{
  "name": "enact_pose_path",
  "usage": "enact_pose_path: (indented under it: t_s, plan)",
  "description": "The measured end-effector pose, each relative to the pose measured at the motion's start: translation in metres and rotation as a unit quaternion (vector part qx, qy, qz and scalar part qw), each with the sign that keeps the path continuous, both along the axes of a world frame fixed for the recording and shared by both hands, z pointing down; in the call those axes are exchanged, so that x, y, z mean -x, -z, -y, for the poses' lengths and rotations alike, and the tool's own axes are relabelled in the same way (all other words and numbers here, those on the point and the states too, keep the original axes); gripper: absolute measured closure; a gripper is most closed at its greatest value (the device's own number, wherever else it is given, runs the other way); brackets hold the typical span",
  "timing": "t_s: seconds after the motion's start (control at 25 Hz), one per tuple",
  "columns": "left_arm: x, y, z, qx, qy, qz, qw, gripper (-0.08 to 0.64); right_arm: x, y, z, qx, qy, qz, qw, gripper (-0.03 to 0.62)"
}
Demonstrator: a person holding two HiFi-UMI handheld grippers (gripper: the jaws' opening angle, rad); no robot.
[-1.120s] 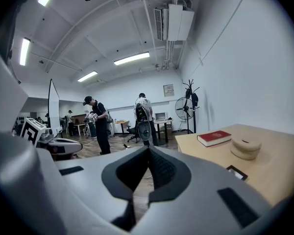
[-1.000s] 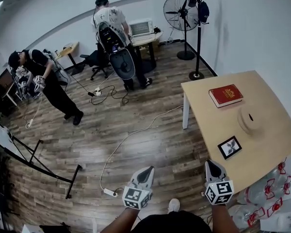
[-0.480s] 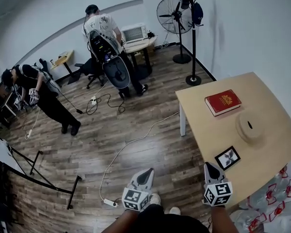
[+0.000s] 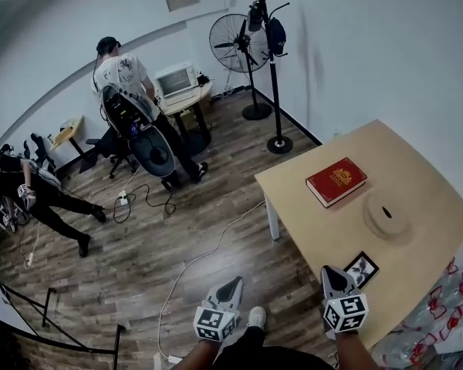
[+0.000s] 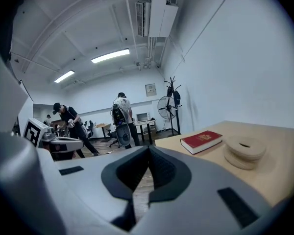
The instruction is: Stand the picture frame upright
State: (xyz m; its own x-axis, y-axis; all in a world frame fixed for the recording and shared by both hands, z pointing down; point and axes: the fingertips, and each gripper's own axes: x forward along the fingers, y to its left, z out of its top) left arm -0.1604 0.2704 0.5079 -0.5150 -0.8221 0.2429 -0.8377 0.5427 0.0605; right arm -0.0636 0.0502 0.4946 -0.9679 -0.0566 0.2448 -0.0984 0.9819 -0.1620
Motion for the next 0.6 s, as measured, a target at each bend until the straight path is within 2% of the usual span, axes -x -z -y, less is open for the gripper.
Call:
enact_pose_path:
  t_s: [0.32,0.6]
  plan:
    - [0.106,0.007,0.036,-0.005,-0.063,0.001,0.998,0.56,0.084,0.011,0.015,0.006,-0.058,0.004,0.998,0.583]
    - [0.164,0.005,0.06,-0.003,-0.114,-0.001,0.9934,0.56,0.119,0.007,0.028,0.008,-0.109,-0.006,0.994,0.583]
